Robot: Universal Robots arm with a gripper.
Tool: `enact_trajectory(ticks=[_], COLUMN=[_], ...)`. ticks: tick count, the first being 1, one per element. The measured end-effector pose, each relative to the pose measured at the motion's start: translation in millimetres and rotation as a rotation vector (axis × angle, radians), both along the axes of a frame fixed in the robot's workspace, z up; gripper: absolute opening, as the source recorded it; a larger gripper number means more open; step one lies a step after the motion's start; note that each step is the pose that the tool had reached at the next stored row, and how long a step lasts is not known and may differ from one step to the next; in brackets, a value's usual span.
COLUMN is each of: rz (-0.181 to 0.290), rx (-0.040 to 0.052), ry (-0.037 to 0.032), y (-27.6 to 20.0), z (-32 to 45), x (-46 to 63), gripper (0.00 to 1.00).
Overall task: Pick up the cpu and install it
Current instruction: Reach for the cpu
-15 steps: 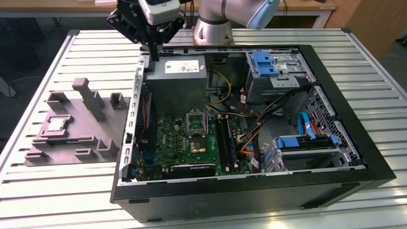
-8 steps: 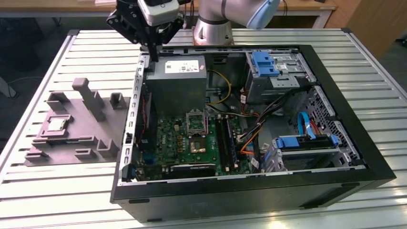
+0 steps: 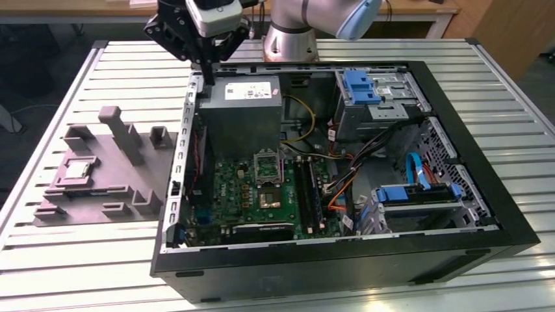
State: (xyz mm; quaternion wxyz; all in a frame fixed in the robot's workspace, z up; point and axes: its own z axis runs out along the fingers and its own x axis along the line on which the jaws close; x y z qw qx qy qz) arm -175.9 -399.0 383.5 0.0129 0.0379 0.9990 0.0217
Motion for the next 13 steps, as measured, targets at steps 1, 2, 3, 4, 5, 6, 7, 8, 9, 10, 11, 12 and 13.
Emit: enact_trajectory(ticks=[1,2,3,4,5,6,7,8,9,10,11,12,13], rz=[0.000,0.000,0.000,0.000,0.000,0.000,0.000,0.000,0.000,0.000,0.000,0.000,0.000], rx=[0.0001,0.0000,0.0000,0.0000,0.0001,0.0000,0.0000,0.0000,0.0001,0.0000,0.0000,0.0001,0.0000], ry=[0.0000,0.0000,0.0000,0.0000,0.0000,0.0000,0.0000,0.0000,0.0000,0.0000,0.0000,0.0000,0.0000], y=[0.0,0.0,0.0,0.0,0.0,0.0,0.0,0.0,0.0,0.0,0.0,0.0,0.0], z=[-0.2,-0.4,-0.6,-0.8,-1.0,-1.1,-1.3,-1.5,-1.7,-1.9,-2.1,-2.3,-2.4], x=[-0.2,-0.4,-0.7,-0.9,-1.2,-1.5,-1.7,-1.9,-2.2,-2.5,-2.8,-3.1,-3.3], gripper=[0.11,0.11,0.11,0.11,0.11,0.11,0.11,0.11,0.11,0.11,0.11,0.11,0.11])
